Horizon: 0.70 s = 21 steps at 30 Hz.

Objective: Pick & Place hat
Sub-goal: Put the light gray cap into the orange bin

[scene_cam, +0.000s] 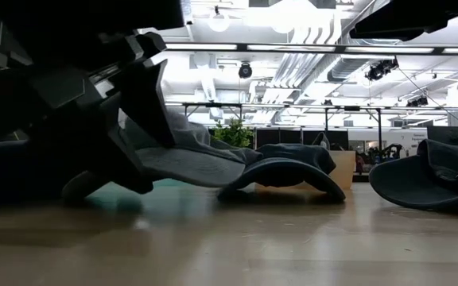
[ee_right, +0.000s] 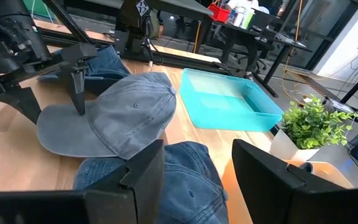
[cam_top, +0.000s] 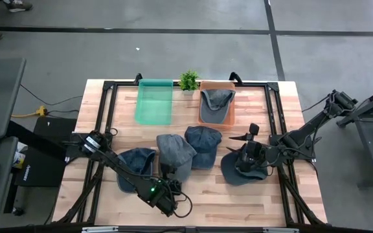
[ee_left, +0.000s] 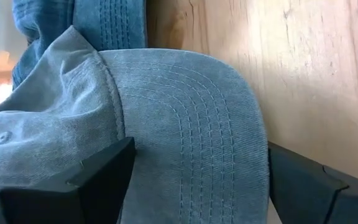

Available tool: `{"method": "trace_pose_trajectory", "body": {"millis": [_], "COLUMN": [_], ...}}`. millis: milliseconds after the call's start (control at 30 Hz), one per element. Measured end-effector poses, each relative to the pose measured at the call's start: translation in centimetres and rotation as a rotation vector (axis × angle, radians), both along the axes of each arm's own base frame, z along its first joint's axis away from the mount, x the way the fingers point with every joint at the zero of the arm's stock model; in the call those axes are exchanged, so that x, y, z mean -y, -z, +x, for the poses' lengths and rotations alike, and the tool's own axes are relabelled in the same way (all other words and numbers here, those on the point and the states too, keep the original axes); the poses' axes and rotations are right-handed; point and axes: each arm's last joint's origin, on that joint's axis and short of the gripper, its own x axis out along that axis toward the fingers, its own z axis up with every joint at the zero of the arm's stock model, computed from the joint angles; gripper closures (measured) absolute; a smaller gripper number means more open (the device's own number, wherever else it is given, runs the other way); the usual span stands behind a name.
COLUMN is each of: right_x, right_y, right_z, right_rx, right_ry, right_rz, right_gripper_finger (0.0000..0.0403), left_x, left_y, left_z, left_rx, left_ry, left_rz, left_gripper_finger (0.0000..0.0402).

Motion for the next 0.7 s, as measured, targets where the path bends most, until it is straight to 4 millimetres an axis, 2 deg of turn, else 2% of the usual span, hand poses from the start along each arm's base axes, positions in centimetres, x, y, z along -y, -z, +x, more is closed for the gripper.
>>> {"method": "trace_pose_trajectory", "body": {"millis": [100, 200, 567, 700], "right_x": [0.0, 0.0, 0.0, 0.0], "right_y": [0.0, 0.0, 0.0, 0.0], "right_z": [0.0, 0.0, 0.0, 0.0], "right_rx": [0.0, 0.0, 0.0, 0.0], "right_ry": [0.0, 0.0, -0.001, -0.001], "right_rz": [0.0, 0.0, 0.0, 0.0], "right_gripper_finger": [0.0218, 0.0218, 0.0218, 0.0218], "left_x": [0.0, 0.07, 0.03, 0.4], "left_y": [-0.01, -0.03, -0.27, -0.76], "left_z": [-0.01, -0.06, -0.08, -0.26], "left_rx": [0.0, 0.0, 0.006, -0.002], "left_ry": [0.0, 0.002, 0.006, 0.014], "left_rz": [0.0, 0.0, 0.017, 0.04], "left_gripper_finger": [0.0107, 0.0153, 0.0376, 0.0383]}}
